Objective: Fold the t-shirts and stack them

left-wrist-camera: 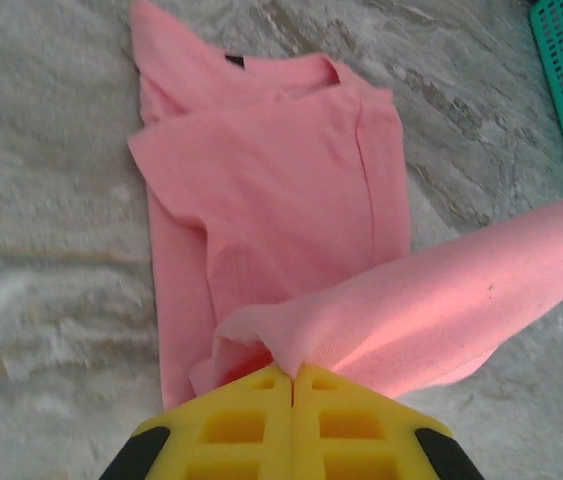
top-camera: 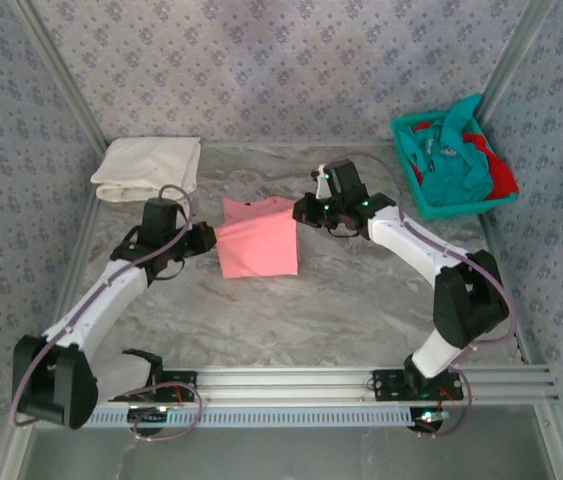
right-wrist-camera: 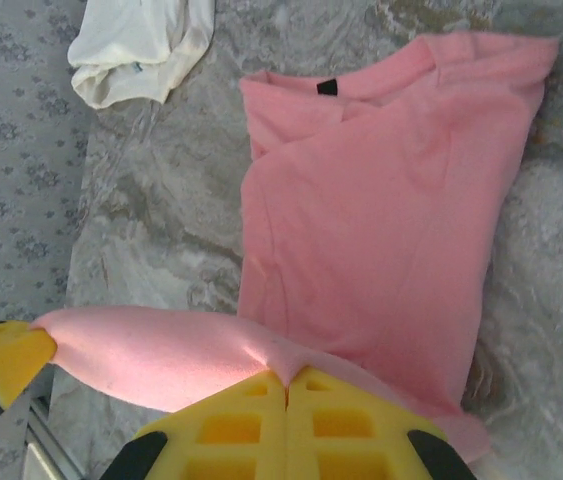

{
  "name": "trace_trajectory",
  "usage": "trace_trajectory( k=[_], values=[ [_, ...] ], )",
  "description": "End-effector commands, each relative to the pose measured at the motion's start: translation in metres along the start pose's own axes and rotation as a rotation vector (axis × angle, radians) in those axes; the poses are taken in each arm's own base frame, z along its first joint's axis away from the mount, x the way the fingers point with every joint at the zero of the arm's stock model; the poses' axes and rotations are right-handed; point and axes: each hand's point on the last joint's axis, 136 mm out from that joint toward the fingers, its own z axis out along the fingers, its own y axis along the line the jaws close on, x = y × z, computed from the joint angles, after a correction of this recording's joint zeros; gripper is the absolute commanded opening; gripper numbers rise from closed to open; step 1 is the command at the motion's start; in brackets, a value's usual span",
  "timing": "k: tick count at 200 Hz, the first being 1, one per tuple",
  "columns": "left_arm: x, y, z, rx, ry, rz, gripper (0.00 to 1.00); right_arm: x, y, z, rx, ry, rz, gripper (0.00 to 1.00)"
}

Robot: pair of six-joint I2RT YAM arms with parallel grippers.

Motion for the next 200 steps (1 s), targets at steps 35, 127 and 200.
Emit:
trace_trajectory(
  k=[35, 127, 200],
  values=[
    [-0.05, -0.004, 0.018, 0.032, -0.058, 0.094, 0.0, -0.028, -0.009, 0.009, 0.013, -0.008, -0.01, 0.0],
    [-0.133, 0.036, 0.087, -0.072, -0.068, 0.115, 0.56, -0.101, -0.057, 0.067, 0.032, -0.009, 0.082, 0.42],
    [-0.033, 0.019, 0.088, 0.011, -0.001, 0.033, 0.47, -0.006, -0.008, 0.062, -0.086, 0.116, -0.075, 0.18]
  ],
)
